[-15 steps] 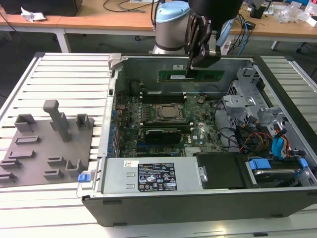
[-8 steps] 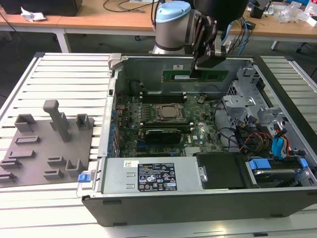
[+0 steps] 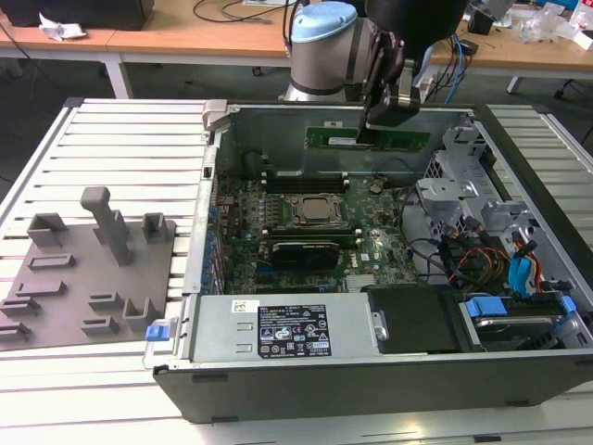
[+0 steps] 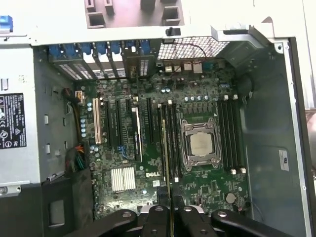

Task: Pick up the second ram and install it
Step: 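Pick up the second ram and move it above second insertion slot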

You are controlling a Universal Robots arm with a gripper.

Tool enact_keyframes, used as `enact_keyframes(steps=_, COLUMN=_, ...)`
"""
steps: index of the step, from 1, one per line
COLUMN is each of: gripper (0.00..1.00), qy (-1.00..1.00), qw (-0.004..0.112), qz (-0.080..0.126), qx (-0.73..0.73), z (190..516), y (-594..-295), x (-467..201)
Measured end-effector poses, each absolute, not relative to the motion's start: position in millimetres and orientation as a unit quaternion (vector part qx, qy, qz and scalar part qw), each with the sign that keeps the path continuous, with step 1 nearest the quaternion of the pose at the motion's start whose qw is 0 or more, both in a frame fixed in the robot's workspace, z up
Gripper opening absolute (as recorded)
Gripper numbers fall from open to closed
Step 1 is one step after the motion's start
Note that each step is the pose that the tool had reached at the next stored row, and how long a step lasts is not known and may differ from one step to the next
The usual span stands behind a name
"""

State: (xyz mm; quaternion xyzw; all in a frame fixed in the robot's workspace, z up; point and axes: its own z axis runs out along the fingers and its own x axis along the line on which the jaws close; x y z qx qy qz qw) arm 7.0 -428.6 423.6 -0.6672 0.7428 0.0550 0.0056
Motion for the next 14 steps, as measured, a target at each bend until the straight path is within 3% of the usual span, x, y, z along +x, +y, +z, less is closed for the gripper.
enact_keyframes(steps=14, gripper=0.14, qy=0.744, qw=0.005, qz=0.054, qx=-0.666, z=401.0, y=-419.0, x=7.0)
